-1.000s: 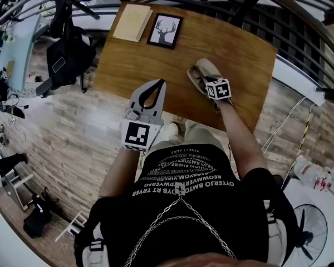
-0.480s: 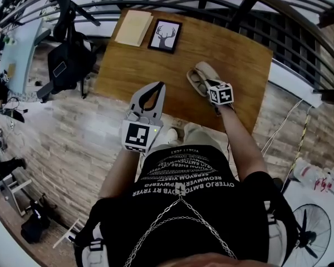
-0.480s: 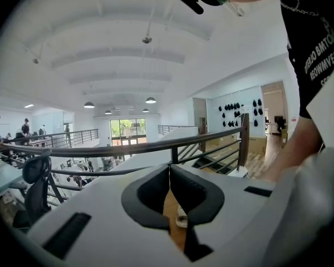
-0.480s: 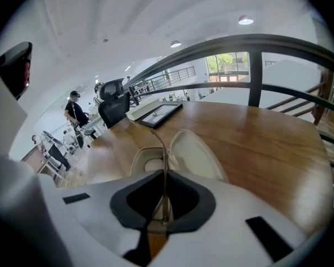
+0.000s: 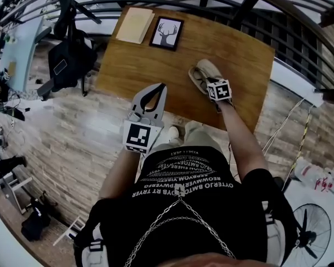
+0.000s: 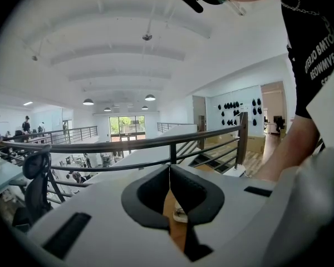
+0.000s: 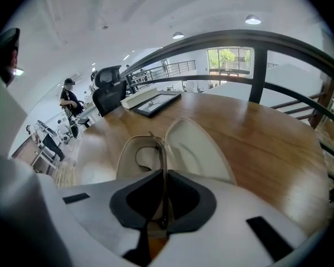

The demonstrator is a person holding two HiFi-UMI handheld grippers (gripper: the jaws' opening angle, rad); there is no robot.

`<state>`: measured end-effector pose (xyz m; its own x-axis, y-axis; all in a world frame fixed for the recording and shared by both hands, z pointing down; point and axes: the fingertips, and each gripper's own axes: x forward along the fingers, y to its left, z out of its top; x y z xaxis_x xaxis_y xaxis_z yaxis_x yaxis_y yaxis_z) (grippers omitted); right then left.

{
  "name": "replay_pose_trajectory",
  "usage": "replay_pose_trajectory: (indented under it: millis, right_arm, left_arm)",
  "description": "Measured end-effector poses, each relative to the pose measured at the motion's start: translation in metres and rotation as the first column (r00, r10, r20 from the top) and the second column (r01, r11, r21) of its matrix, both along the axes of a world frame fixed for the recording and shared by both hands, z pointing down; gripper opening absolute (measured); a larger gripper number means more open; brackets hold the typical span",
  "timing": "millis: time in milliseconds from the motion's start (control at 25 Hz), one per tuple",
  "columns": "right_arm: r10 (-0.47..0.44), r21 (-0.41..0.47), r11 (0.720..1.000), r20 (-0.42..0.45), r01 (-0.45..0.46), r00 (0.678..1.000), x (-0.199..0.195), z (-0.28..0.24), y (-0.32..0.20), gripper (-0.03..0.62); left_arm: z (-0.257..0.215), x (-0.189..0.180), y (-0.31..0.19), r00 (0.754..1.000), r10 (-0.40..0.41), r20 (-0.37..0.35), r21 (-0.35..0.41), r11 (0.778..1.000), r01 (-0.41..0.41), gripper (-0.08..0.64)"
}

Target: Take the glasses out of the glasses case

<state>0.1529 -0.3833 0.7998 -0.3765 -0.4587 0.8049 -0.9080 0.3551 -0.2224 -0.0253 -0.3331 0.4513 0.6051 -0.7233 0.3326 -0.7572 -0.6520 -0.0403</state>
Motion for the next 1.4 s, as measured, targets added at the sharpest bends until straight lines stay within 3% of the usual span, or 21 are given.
replay_pose_trajectory:
  millis: [520, 600, 760, 960, 1000, 1080, 1280, 1400]
  right_arm:
    - [-0.016, -0.022, 1.0, 0.044, 0.017, 0.999, -0.004, 0.006, -0.012, 0.032]
    - [-0.011, -0.03, 0.999, 0.088, 0.013, 0.996, -0.008, 0.005, -0.013, 0.123]
    - [-0.044, -0.05, 0.998, 0.074, 0.047, 0.996, -0.016, 0.011, -0.015, 0.137]
    - [-0.013, -0.079, 0.997, 0.076, 0.019, 0.997, -0.015, 0.017, -0.016, 0.114]
    - [-0.005, -0.081, 0.997, 0.075, 0.011, 0.997, -0.014, 0.018, -0.016, 0.075]
    - [-0.007, -0.082, 0.997, 0.067, 0.013, 0.998, -0.012, 0.019, -0.016, 0.058]
    - [-0.111, -0.066, 0.992, -0.018, 0.109, 0.994, -0.016, 0.019, -0.01, 0.034]
    - [-0.121, -0.059, 0.991, -0.025, 0.12, 0.992, -0.017, 0.016, -0.008, 0.029]
  left_arm:
    - [0.015, -0.003, -0.002, 1.0, -0.01, 0.018, -0.033, 0.999, 0.011, 0.028]
    - [0.016, -0.002, -0.003, 1.0, -0.007, 0.021, -0.034, 0.999, 0.008, 0.028]
    - [0.02, -0.001, -0.005, 1.0, -0.003, 0.026, -0.043, 0.999, 0.004, 0.028]
    - [0.021, -0.004, -0.005, 0.999, -0.005, 0.033, -0.046, 0.999, 0.007, 0.028]
    - [0.021, -0.005, -0.005, 0.999, -0.008, 0.033, -0.047, 0.999, 0.009, 0.028]
    - [0.021, -0.006, -0.006, 0.999, -0.011, 0.032, -0.047, 0.999, 0.012, 0.028]
    - [0.022, -0.006, -0.004, 0.999, -0.008, 0.031, -0.047, 0.999, 0.009, 0.028]
    - [0.02, -0.005, -0.004, 1.0, 0.0, 0.03, -0.043, 0.999, 0.001, 0.028]
